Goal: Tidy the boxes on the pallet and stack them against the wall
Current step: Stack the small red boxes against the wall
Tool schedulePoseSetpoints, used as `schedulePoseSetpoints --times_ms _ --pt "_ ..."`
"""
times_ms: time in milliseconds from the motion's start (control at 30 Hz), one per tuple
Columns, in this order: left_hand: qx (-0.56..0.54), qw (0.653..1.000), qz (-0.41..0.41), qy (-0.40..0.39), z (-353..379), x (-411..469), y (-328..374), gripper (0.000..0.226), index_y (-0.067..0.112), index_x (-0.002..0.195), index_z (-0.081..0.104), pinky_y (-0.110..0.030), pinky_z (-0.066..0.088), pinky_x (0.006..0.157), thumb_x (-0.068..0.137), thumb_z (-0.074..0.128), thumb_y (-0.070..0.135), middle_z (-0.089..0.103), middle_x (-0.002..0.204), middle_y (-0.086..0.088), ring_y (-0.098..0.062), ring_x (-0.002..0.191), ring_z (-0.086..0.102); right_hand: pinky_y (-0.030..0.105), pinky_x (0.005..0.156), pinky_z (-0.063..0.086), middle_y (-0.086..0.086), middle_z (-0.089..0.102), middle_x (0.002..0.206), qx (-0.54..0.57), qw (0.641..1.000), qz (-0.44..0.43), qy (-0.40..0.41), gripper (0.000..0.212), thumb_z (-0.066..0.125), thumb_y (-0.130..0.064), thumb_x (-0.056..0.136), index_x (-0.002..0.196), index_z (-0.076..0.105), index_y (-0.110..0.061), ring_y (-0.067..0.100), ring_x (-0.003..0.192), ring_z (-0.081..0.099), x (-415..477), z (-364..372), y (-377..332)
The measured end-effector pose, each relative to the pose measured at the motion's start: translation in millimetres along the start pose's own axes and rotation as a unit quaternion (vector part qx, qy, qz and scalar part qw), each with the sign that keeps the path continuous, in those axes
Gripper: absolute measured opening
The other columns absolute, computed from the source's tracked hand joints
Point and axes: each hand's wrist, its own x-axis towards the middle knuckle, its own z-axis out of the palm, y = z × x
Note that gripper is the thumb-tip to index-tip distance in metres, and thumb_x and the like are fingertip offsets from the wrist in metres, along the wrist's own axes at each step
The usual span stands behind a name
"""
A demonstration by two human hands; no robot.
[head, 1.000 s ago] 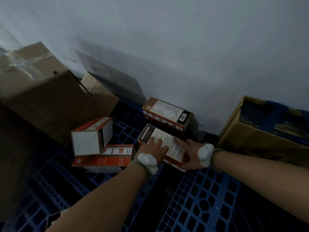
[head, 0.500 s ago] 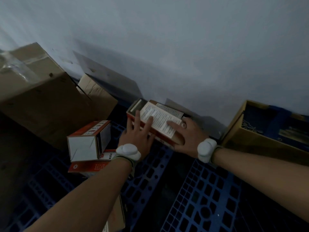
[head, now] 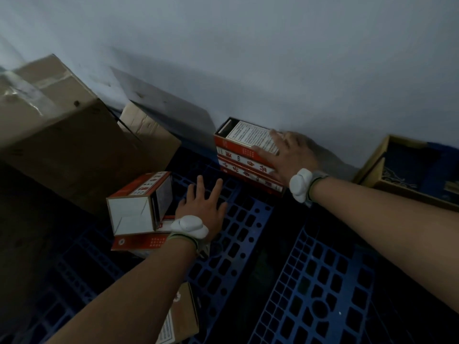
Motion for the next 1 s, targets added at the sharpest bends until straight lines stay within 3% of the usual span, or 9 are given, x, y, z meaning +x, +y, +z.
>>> schedulePoseSetpoints --times_ms 267,400,500,600,667,700,733,800,1000 --pt "0.133 0.989 0.012 -0.062 0 -6 -22 0.067 0.025 0.154 0.007 -0.055 0.005 0.118 0.097 0.022 0.057 0.001 0.162 -0.012 -0.035 0.148 0.0 0.065 0.097 0.033 0.024 0.006 0.157 -0.008 0.998 0.039 -0.051 0.096 0.053 -0.063 0.082 0.144 -0.018 -0.049 0.047 0.134 0.022 12 -5 -18" --pt "0.248 0.967 0.061 0.02 -12 -13 -28 0.066 0.021 0.15 0.022 -0.06 -0.002 0.116 0.094 0.038 0.053 0.009 0.161 -0.018 -0.037 0.147 0.008 0.072 0.101 0.021 0.021 -0.004 0.159 0.026 0.995 0.057 -0.082 0.105 0.055 -0.073 0.075 0.14 -0.025 -0.052 0.048 0.141 0.01 13 -8 -21" --pt "0.252 0.96 -0.027 0.116 -52 -10 -37 0.086 0.028 0.153 0.005 -0.066 0.0 0.112 0.086 0.048 0.06 -0.004 0.161 -0.017 -0.04 0.147 0.002 0.073 0.104 0.011 0.022 -0.004 0.159 -0.01 0.999 0.035 -0.012 0.096 0.048 -0.071 0.079 0.147 -0.015 -0.045 0.046 0.143 0.007 -3 -12 -27" --pt "0.19 0.961 -0.194 0.056 -77 2 -62 0.097 0.028 0.153 0.007 -0.073 0.0 0.106 0.077 0.046 0.075 -0.007 0.161 -0.016 -0.044 0.146 -0.002 0.071 0.105 0.013 0.027 0.025 0.154 -0.04 0.994 -0.069 0.072 0.091 0.067 -0.049 0.075 0.151 0.022 -0.031 0.046 0.138 0.028 -19 -12 -37" --pt "0.09 0.951 -0.296 -0.014 -74 7 -83 0.109 0.017 0.146 -0.003 -0.071 0.005 0.108 0.071 0.044 0.081 -0.003 0.161 -0.019 -0.048 0.145 0.004 0.071 0.106 0.02 0.026 0.042 0.145 -0.036 0.987 -0.118 0.107 0.086 0.076 -0.038 0.066 0.144 0.042 -0.024 0.044 0.131 0.041 -24 -10 -38" --pt "0.05 0.948 -0.314 -0.029 -69 8 -90 0.099 0.014 0.148 0.025 -0.066 0.01 0.113 0.073 0.043 0.078 0.0 0.16 -0.02 -0.048 0.144 0.01 0.07 0.106 0.023 0.025 0.045 0.142 -0.033 0.985 -0.129 0.112 0.086 0.078 -0.035 0.063 0.142 0.046 -0.023 0.043 0.129 0.044 -25 -10 -39" --pt "0.032 0.949 -0.313 -0.039 -63 8 -96 0.092 0.023 0.154 0.01 -0.057 0.014 0.116 0.083 0.041 0.071 0.003 0.16 -0.019 -0.044 0.143 0.016 0.069 0.105 0.025 0.025 0.048 0.14 -0.03 0.984 -0.137 0.11 0.086 0.079 -0.035 0.061 0.14 0.048 -0.022 0.042 0.127 0.047 -27 -10 -39" --pt "0.014 0.953 -0.298 -0.053 -55 5 -98 0.074 0.018 0.153 0.014 -0.042 0.021 0.114 0.095 0.037 0.058 0.016 0.157 -0.016 -0.034 0.14 0.026 0.068 0.104 0.028 0.024 0.052 0.137 -0.03 0.984 -0.145 0.1 0.087 0.08 -0.036 0.058 0.139 0.051 -0.022 0.041 0.123 0.05 -31 -13 -42" --pt "0.122 0.968 -0.221 -0.001 -99 -5 -62 0.063 0.021 0.124 0.041 -0.044 0.042 0.091 0.077 0.056 0.06 0.042 0.128 -0.022 -0.04 0.116 0.043 0.063 0.106 0.028 0.021 0.045 0.144 0.003 0.988 -0.15 0.038 0.092 0.076 -0.038 0.062 0.145 0.04 -0.023 0.041 0.127 0.044 -36 -19 -43"
